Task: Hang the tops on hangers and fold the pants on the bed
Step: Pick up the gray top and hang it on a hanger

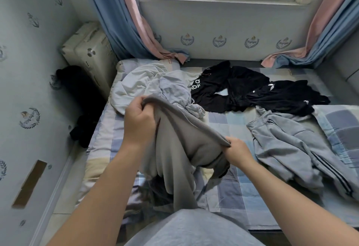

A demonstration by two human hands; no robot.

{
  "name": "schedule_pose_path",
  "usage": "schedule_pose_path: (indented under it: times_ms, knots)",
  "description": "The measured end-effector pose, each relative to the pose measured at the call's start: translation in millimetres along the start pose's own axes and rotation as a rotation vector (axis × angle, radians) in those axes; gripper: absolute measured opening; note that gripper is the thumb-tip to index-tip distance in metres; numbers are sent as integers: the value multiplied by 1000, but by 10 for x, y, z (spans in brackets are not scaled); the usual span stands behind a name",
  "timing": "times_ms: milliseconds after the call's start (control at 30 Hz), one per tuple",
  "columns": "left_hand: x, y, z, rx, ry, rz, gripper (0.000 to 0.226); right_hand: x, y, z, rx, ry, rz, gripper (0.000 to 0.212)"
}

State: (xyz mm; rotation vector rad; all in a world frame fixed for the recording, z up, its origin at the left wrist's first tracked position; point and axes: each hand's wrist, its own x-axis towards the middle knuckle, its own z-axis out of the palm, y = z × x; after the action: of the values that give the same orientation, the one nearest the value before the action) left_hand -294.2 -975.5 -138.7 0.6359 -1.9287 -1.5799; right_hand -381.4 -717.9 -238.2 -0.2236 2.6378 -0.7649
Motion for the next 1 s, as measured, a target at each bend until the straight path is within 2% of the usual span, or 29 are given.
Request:
schedule_pose_path:
  times_ms: [67,100,133,167,233,267,400,467,567,667,733,833,933,1000]
  knots:
    - [60,-111,-5,30,113,-54,13,30,-96,-98,73,34,-30,28]
    - [74,-170,17,21,102,-98,7,39,-206,-164,139,48,-69,32]
    - [67,-213,46,6,41,-155,10,25,-355,-238,225,57,-109,37]
    - [44,-256,82,-5,-59,-206,26,6,-506,-304,332,61,-145,37]
    - [-28,-317,140,47,-261,-234,60,-23,-776,-422,542,59,-153,21]
    - [-73,-316,162,90,-342,-219,69,-27,-880,-483,625,59,-136,20]
    - [-315,-281,300,58,-684,-252,70,-76,-1195,-689,839,10,-47,18]
    - [-448,-305,419,-20,-756,-264,68,-140,-1333,-721,947,-34,-21,18]
    - [-502,-349,551,-77,-558,-211,56,-230,-1459,-690,1139,-132,-2,13]
    - [-414,-334,538,-90,-391,-205,19,-282,-1440,-681,1240,-272,-44,11]
    - [-343,-305,470,-139,-276,-366,17,-270,-1307,-680,1134,-267,-104,17]
    - [-209,-195,330,-230,-158,-529,15,-281,-987,-570,873,-254,-206,48]
    - [-129,-10,273,-310,-168,-581,21,-399,-772,-252,544,-399,-249,85]
    - [-107,65,287,-326,-222,-576,22,-392,-730,-31,477,-338,-292,89]
